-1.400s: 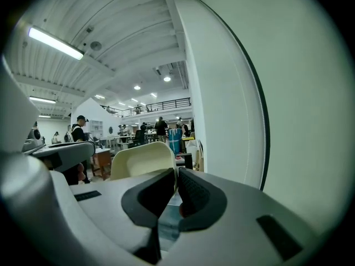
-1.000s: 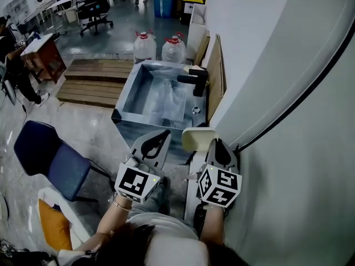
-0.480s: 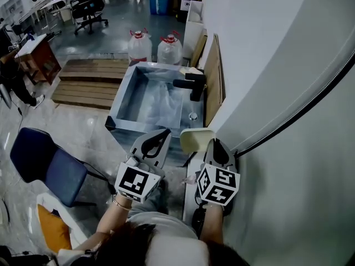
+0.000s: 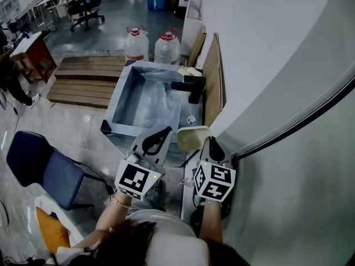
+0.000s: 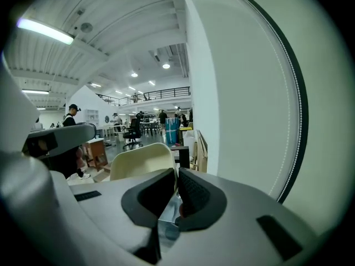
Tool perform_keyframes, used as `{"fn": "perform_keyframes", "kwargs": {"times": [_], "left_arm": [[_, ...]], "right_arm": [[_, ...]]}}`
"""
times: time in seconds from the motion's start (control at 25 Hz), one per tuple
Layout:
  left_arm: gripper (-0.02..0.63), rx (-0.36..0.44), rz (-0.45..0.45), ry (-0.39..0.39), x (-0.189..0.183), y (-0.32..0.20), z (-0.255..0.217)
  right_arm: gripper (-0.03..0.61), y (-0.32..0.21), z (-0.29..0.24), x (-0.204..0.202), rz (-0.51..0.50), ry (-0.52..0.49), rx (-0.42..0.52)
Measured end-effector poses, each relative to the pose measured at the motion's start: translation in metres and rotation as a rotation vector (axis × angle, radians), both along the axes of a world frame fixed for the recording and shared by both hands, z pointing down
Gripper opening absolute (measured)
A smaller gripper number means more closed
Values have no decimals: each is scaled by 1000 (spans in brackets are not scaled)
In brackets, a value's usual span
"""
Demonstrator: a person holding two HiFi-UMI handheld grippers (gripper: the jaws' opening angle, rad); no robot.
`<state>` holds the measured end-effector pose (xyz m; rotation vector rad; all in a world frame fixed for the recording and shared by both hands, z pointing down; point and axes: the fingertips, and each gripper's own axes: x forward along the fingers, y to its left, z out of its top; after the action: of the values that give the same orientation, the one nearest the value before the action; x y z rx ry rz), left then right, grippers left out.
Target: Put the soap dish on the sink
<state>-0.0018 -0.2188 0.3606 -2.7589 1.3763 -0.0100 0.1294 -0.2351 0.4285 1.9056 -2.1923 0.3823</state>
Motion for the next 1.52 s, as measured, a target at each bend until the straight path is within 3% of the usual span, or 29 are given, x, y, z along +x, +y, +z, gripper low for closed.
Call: {"fn": "perform_keyframes", "kwargs": {"times": [1.2,1.36,1.52], "left_arm": [[8,-14,67,9,-2,-66,4],[8,-67,62,25,-2,-71,14],[8,-28,78,5,0,-76,11]], "right_arm": [[41,-76,80,-14,-24,136,-166],[41,-83,94,-14,-30,148,-191],[41,-87,106,-12,-29,153,-216]]}}
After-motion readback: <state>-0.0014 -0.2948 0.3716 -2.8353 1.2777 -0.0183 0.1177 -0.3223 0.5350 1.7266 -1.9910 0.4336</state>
